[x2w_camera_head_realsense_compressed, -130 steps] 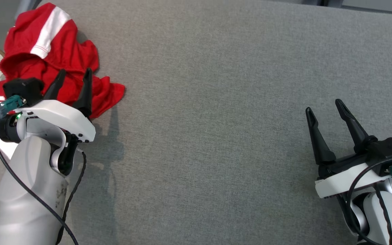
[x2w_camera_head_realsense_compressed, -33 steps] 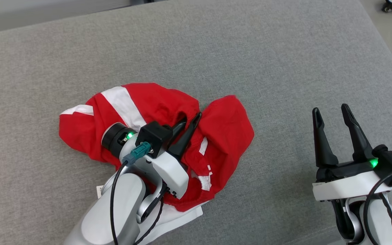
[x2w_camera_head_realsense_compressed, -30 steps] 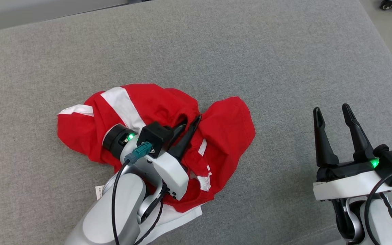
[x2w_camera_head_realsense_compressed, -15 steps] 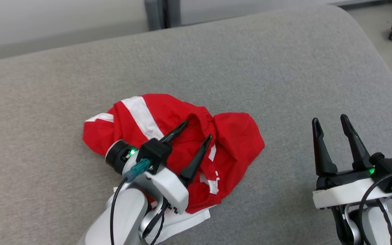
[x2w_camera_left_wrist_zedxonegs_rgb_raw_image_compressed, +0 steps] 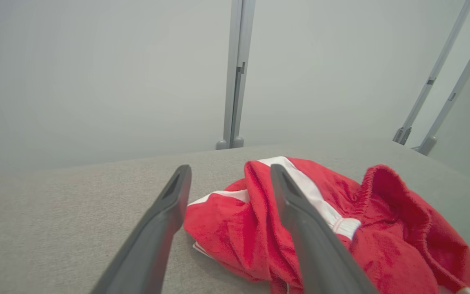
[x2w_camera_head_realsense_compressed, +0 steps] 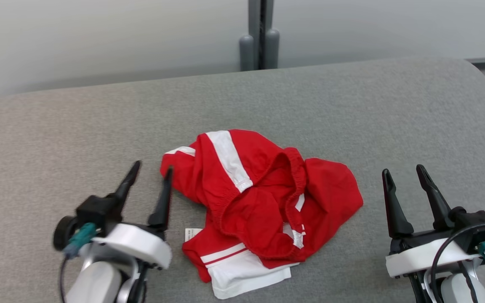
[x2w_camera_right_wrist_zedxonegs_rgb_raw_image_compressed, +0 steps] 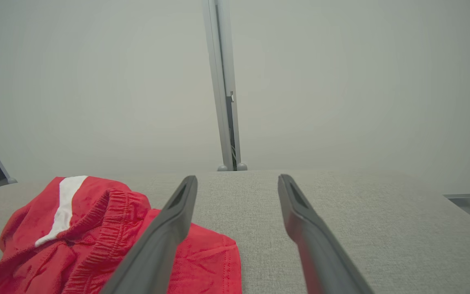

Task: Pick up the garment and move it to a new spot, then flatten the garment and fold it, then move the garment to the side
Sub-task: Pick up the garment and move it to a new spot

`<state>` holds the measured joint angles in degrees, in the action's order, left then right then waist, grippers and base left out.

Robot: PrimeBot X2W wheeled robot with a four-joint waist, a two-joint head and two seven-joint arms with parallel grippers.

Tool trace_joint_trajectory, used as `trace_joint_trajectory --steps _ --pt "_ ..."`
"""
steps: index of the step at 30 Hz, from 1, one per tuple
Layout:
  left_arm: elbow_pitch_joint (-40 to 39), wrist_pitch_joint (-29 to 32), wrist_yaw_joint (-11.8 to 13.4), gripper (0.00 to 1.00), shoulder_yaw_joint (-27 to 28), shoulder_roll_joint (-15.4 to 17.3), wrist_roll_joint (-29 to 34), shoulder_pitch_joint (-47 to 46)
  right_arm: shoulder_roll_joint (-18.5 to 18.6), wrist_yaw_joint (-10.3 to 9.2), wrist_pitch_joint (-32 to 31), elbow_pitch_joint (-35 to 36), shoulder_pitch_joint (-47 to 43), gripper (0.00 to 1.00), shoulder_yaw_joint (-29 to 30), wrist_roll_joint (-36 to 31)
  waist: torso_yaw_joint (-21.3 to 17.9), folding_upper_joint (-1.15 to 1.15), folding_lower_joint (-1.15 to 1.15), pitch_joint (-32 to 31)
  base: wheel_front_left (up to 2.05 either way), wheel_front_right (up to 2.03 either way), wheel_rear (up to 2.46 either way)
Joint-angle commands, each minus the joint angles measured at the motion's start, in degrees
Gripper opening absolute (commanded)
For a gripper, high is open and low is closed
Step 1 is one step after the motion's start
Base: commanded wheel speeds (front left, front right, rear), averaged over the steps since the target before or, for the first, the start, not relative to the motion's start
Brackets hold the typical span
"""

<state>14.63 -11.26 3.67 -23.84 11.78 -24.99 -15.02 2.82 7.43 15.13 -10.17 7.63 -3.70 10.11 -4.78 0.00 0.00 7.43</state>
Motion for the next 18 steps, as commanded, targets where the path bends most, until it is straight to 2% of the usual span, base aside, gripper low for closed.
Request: trace_joint_trajectory --steps 1,8,18 --pt "-0.7 -0.7 1.4 1.0 2.2 1.1 -1.2 1.9 0.4 0.11 0.0 -0.3 -1.0 1.0 0.2 -0.4 1.9 0.0 0.0 -1.6 0.0 0.0 0.0" --pt "-2.3 -2.0 3.8 1.0 7.7 3.9 -4.2 8.1 0.9 0.11 -0.5 -1.1 -2.8 1.0 0.3 -0.2 3.9 0.0 0.0 -5.0 0.0 0.0 0.0" --pt "-6.2 -0.8 5.4 1.0 8.6 6.9 -4.2 14.4 1.0 0.11 -1.9 -0.6 -6.1 1.0 0.9 0.2 4.9 0.0 0.0 -7.9 0.0 0.0 0.0"
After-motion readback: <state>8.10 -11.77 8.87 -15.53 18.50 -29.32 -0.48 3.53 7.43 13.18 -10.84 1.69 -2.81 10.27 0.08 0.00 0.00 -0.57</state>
